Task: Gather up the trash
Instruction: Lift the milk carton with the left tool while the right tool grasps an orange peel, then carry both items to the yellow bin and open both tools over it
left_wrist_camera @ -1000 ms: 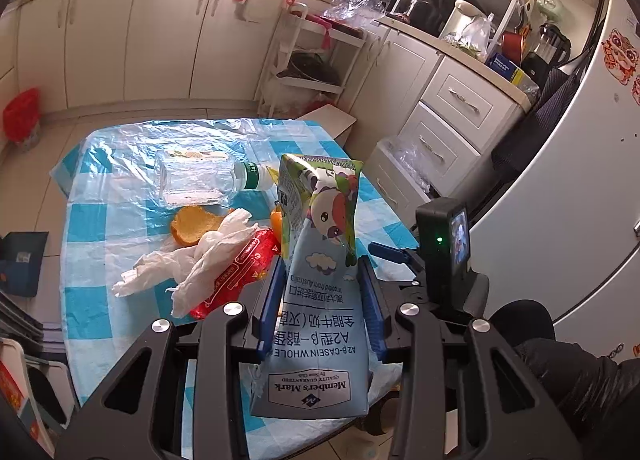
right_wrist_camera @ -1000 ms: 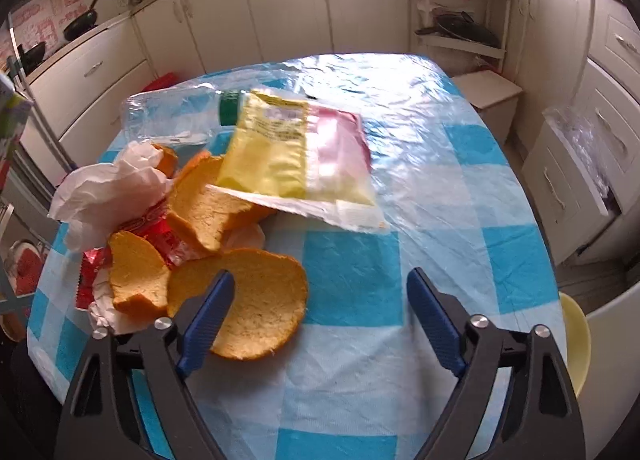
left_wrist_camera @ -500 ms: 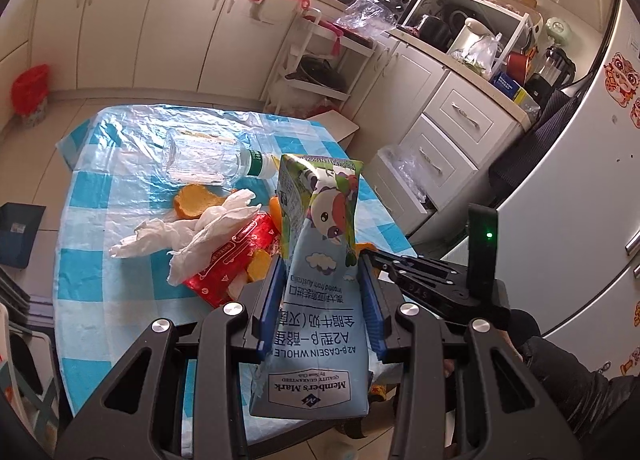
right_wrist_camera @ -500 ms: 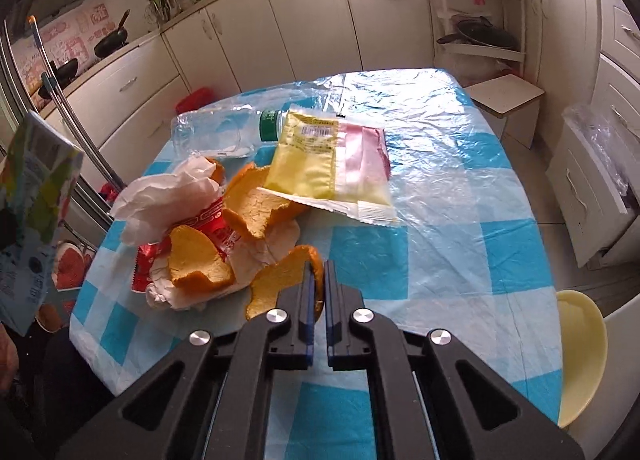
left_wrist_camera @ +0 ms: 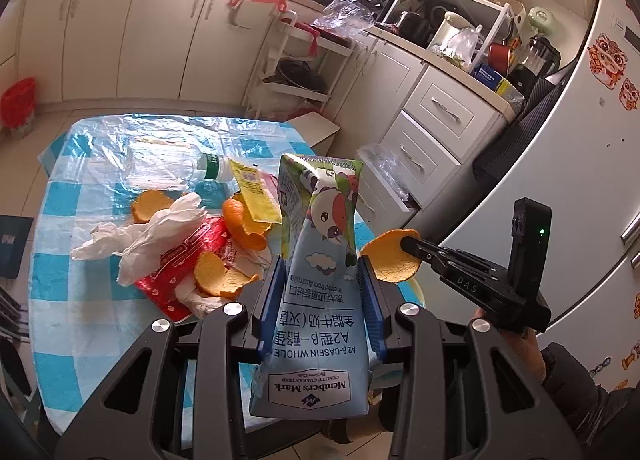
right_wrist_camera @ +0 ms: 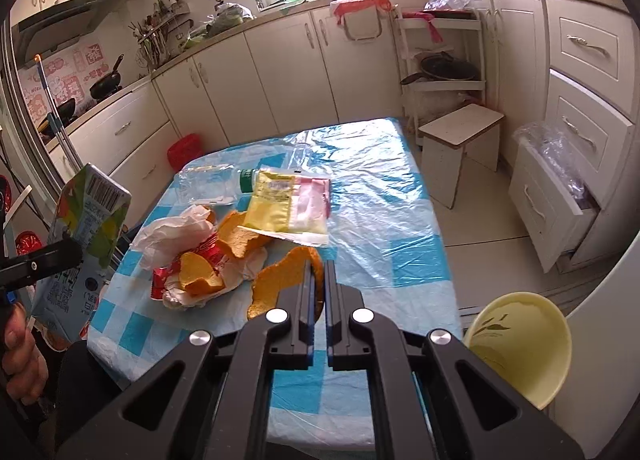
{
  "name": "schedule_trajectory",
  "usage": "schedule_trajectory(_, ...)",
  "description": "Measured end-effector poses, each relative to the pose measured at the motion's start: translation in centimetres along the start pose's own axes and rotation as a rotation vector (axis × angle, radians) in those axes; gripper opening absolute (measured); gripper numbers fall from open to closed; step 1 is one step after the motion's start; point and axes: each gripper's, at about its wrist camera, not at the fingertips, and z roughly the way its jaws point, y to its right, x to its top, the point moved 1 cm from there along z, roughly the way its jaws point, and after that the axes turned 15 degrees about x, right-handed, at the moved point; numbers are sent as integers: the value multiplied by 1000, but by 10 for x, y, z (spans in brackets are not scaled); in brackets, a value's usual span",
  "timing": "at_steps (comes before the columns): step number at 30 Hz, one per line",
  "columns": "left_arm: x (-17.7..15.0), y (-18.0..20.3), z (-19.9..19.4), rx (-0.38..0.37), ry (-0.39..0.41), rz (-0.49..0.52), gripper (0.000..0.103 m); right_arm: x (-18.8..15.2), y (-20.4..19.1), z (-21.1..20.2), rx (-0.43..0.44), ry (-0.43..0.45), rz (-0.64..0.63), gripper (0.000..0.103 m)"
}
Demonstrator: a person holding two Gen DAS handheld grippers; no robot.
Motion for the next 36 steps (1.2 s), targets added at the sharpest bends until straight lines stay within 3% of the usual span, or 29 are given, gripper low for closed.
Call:
schedule_trajectory(7,4,46,13,-30,3,58,35,-1,39,-31,-109,17,18,5)
schedule_trajectory(16,3,106,39,-66,-21,136,35,-12,93,-52,-268,-25,29,5)
schedule_trajectory(31,-2,199,108,-182,-97,182,35,-24,190,-28,-428,-253,174,5)
schedule_trajectory(34,-4,213,125,-194,-123,170,35,-31,209,-25,-404,-283,262,7)
schedule_trajectory(36,-7,222,138,-196,-141,160,35,-33,220,-30,-397,-259,329,22)
